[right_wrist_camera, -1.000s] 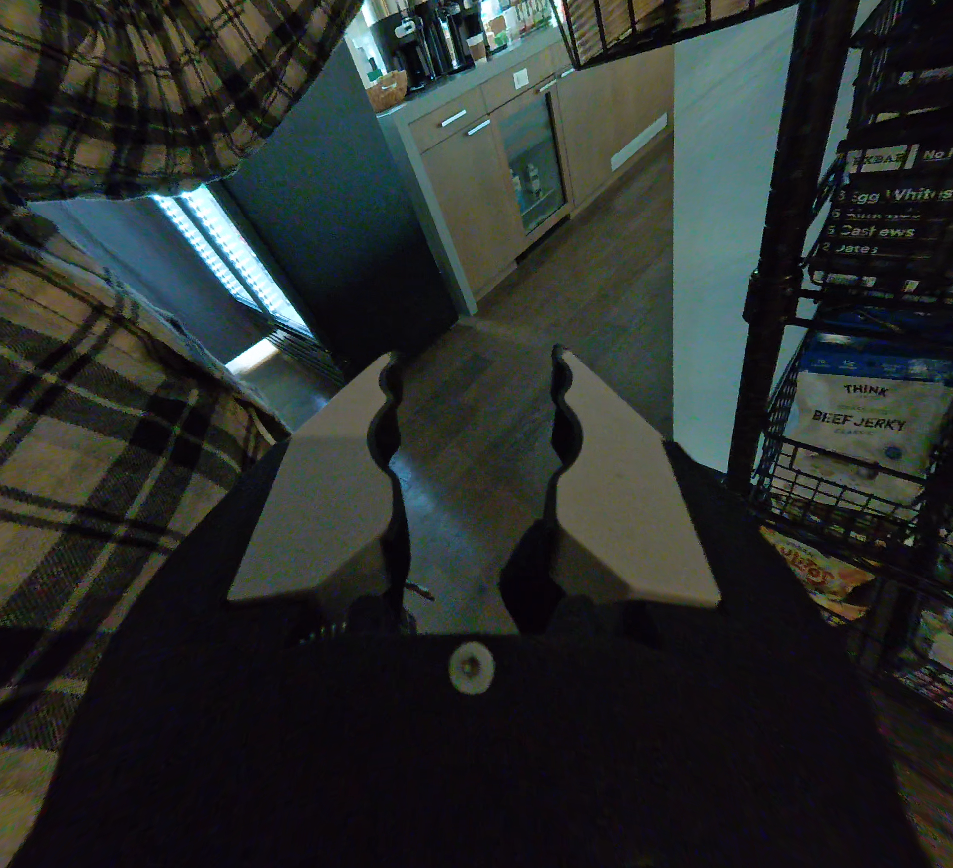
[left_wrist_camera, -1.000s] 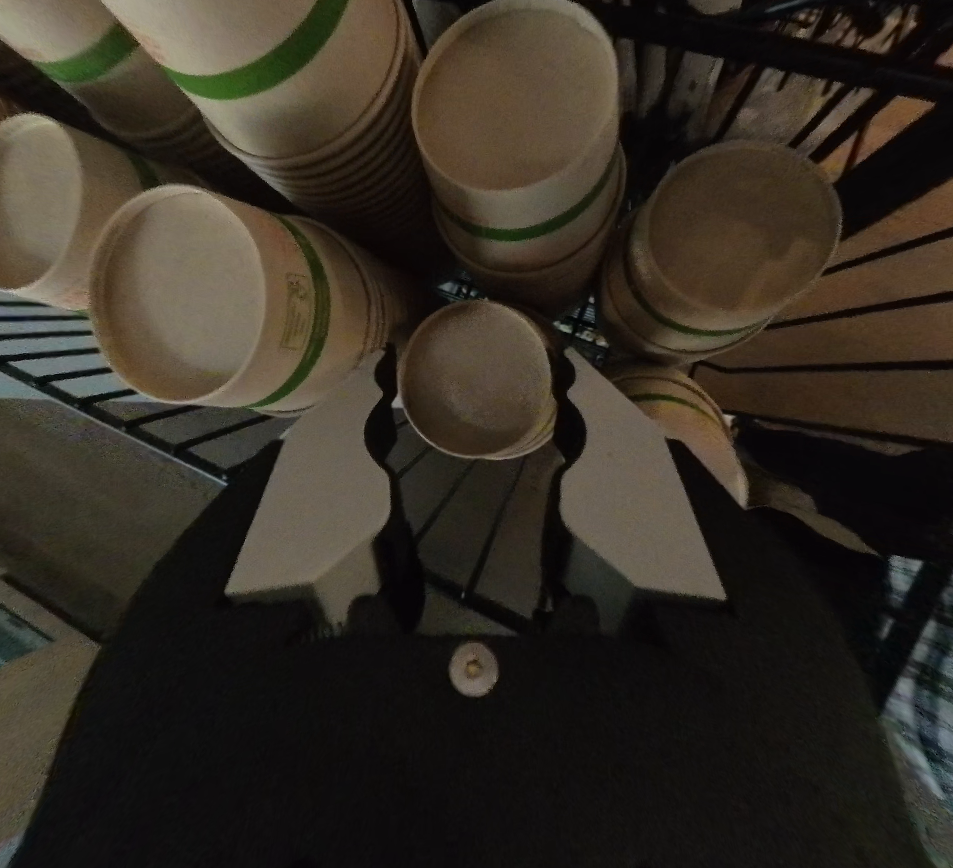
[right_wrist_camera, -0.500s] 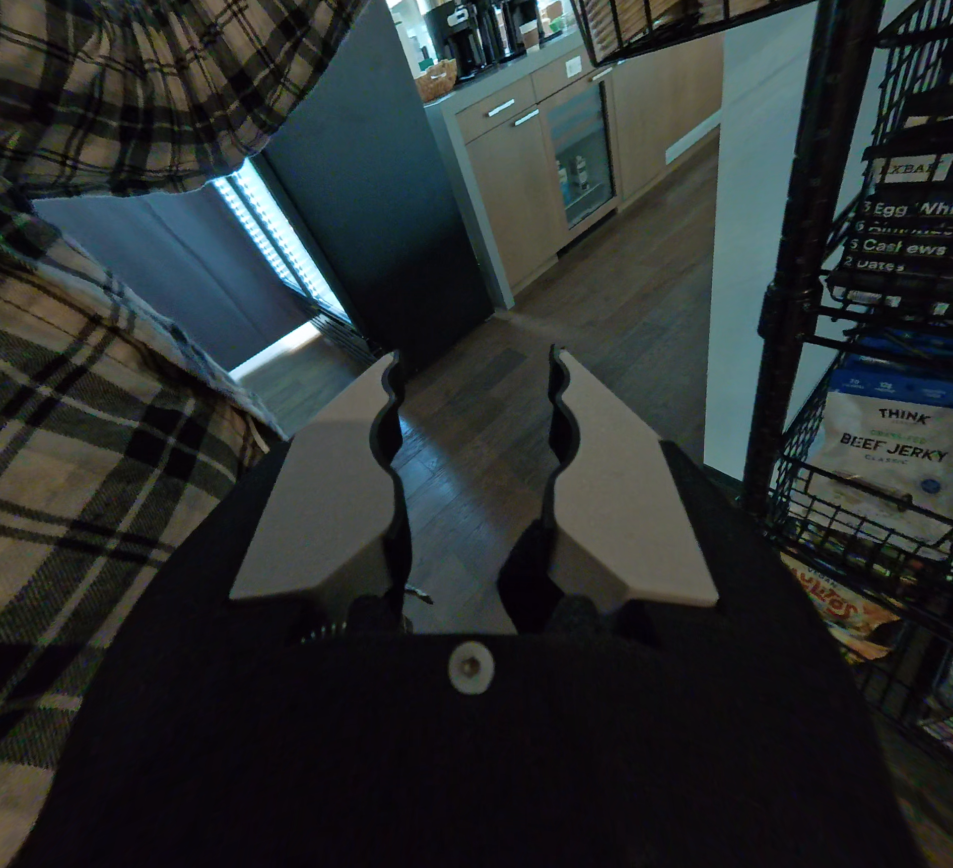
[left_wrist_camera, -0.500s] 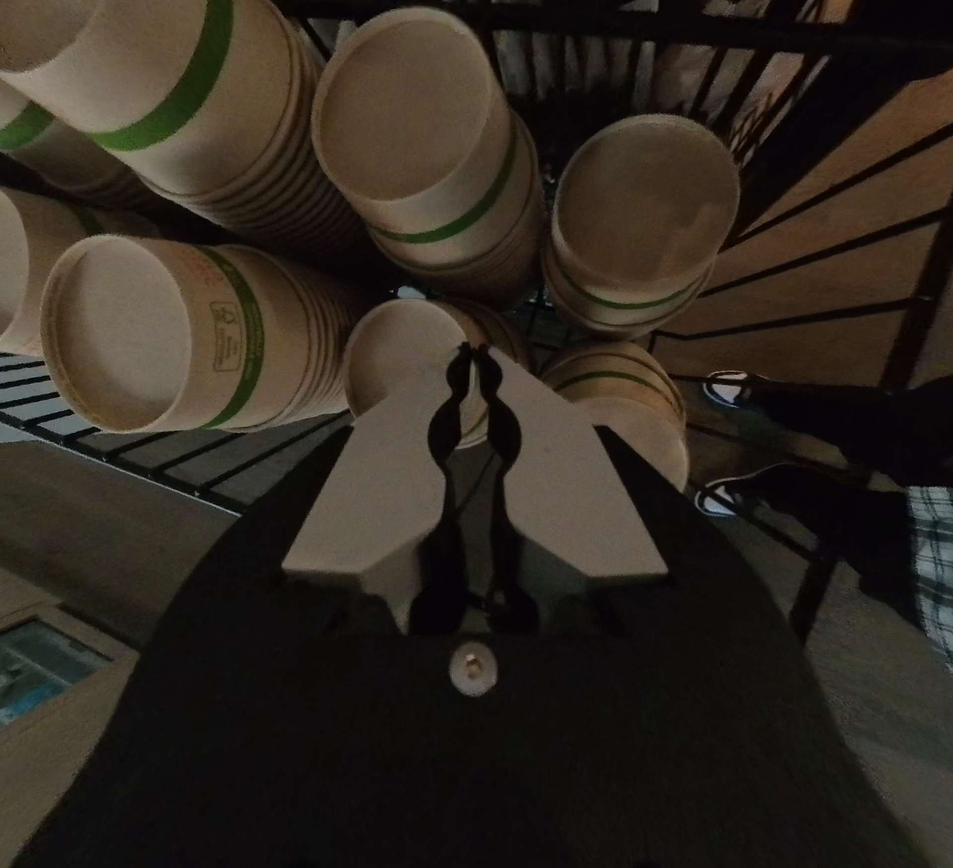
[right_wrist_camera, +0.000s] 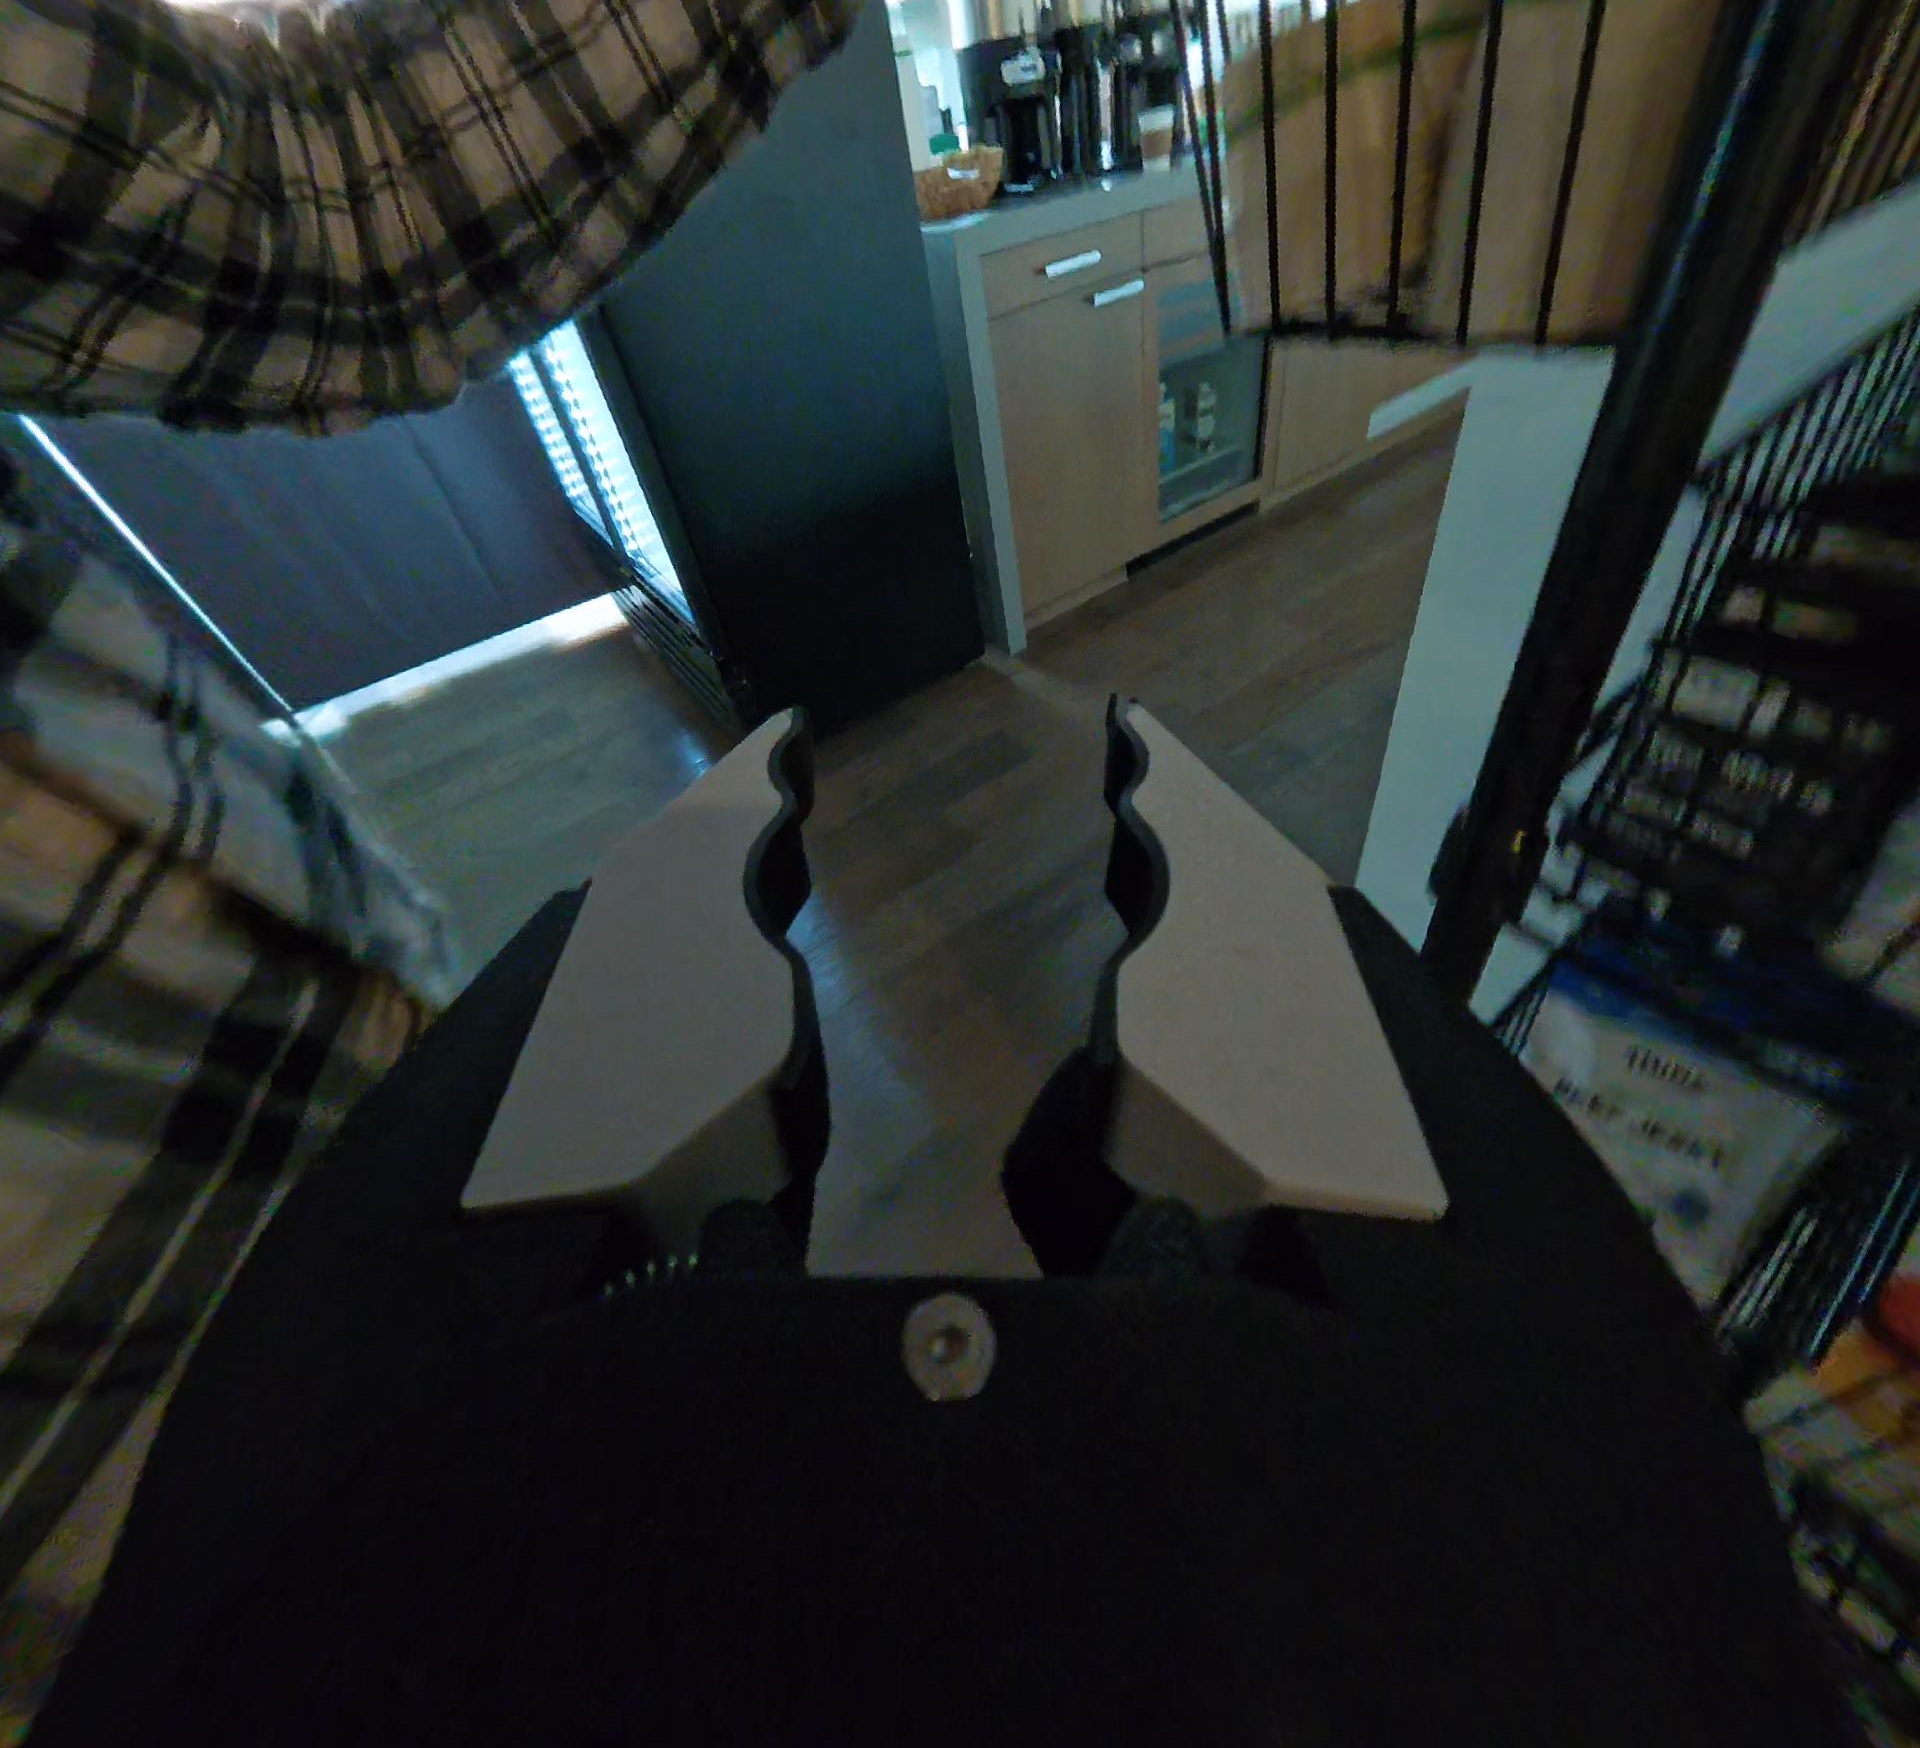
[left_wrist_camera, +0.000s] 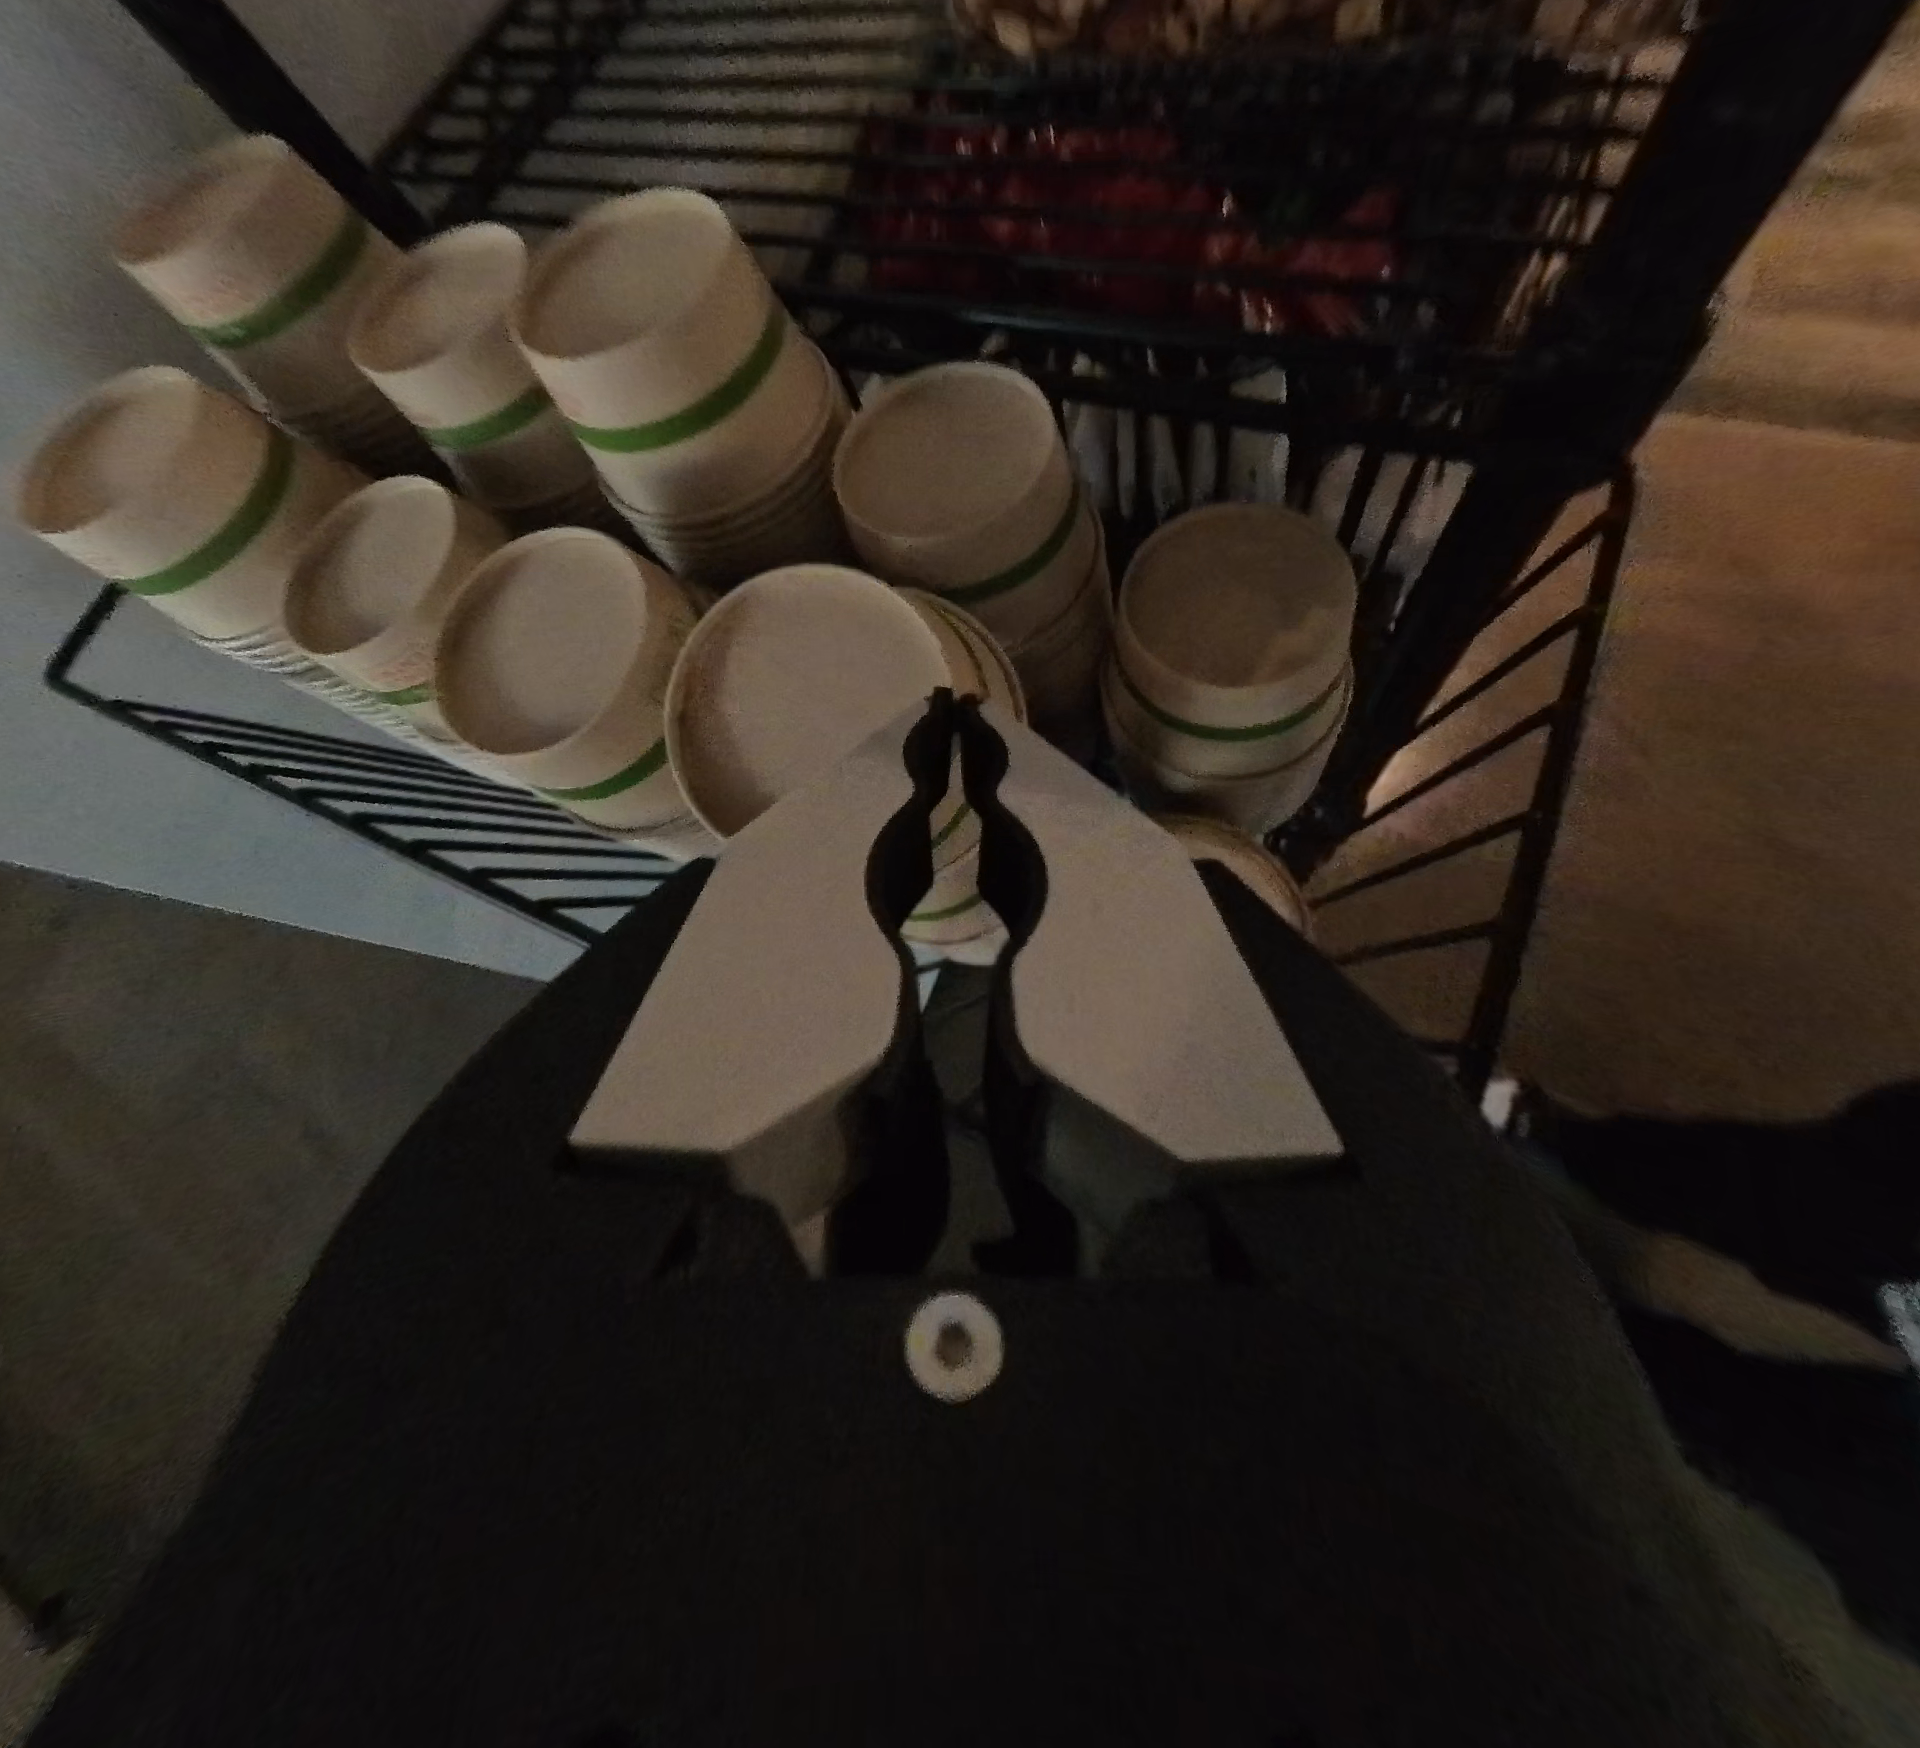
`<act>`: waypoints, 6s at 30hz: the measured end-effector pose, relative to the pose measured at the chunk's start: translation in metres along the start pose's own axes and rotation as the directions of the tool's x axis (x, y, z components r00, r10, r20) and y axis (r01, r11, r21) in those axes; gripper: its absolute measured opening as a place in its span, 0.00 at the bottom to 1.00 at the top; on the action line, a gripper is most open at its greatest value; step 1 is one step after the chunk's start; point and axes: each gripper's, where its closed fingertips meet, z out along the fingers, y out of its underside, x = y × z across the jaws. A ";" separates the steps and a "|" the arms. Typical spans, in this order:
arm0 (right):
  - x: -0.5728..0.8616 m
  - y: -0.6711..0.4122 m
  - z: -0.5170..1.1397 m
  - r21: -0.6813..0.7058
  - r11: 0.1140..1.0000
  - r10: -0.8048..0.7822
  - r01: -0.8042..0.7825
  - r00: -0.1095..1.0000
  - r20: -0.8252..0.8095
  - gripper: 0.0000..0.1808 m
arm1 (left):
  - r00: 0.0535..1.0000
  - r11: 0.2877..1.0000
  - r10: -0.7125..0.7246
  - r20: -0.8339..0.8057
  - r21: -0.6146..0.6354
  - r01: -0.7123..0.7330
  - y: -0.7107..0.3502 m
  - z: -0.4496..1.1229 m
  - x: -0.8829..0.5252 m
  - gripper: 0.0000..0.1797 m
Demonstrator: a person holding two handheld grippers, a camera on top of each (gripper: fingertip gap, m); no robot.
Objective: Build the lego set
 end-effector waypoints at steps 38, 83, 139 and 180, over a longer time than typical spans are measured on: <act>0.040 -0.194 0.026 0.253 0.964 0.034 -0.084 0.980 0.195 0.43 | 0.974 0.757 0.093 -0.208 0.650 0.066 -0.043 -0.059 0.247 0.37; 0.243 -0.195 -0.175 0.016 0.977 -0.155 0.214 0.756 -0.636 0.50 | 0.971 0.822 -0.214 -0.106 0.518 0.237 0.016 -0.002 0.240 0.45; 0.327 -0.294 -0.118 -0.075 0.976 -0.204 0.206 0.728 -0.655 0.55 | 0.959 0.813 -0.280 -0.039 0.521 0.259 0.015 0.010 0.241 0.45; 0.278 -0.337 -0.164 -0.003 0.984 -0.136 0.179 0.735 -0.665 0.55 | 0.978 0.775 -0.186 -0.097 0.597 0.207 -0.025 -0.006 0.234 0.44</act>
